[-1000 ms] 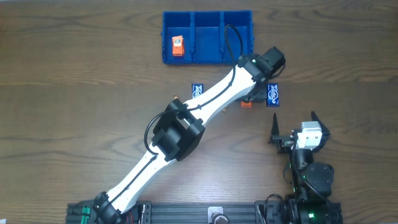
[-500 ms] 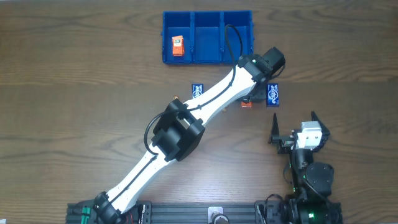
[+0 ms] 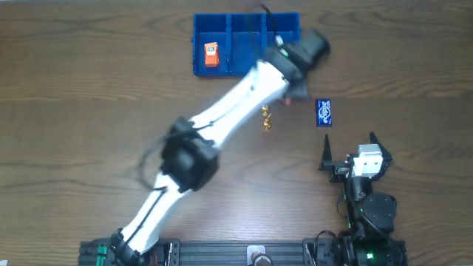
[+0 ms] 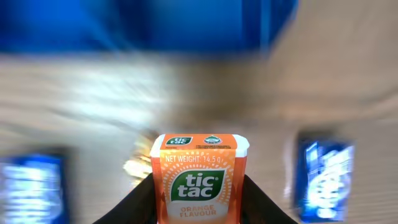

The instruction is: Sort Candies Into Trays

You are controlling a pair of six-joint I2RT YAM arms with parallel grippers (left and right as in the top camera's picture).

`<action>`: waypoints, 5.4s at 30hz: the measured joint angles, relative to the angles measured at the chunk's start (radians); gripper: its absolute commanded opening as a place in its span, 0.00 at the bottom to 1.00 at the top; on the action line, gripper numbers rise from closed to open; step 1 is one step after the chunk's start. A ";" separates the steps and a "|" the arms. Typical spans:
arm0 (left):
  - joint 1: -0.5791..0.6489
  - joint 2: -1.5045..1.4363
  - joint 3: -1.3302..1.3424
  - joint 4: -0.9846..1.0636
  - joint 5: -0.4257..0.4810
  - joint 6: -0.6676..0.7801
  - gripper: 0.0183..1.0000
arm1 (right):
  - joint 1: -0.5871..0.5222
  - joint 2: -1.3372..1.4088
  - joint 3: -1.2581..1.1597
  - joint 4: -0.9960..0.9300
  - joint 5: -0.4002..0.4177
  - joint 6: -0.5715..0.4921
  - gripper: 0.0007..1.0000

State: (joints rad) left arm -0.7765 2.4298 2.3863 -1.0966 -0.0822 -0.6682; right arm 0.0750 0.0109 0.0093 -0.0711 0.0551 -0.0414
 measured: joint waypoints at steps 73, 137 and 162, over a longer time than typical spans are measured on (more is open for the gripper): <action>0.513 -1.265 -1.010 0.734 -0.057 0.443 1.00 | 0.000 0.000 0.000 0.000 0.000 0.000 1.00; 0.786 -2.418 -2.365 1.072 0.237 0.700 1.00 | 0.000 0.000 0.000 0.000 -0.003 0.000 1.00; 0.786 -2.418 -2.364 1.071 0.237 0.703 1.00 | -0.004 0.156 0.130 -0.020 -0.004 0.084 1.00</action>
State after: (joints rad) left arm 0.0097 0.0116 0.0219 -0.0257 0.1547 0.0345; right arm 0.0711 0.1673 0.1394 -0.0910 0.0513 0.0425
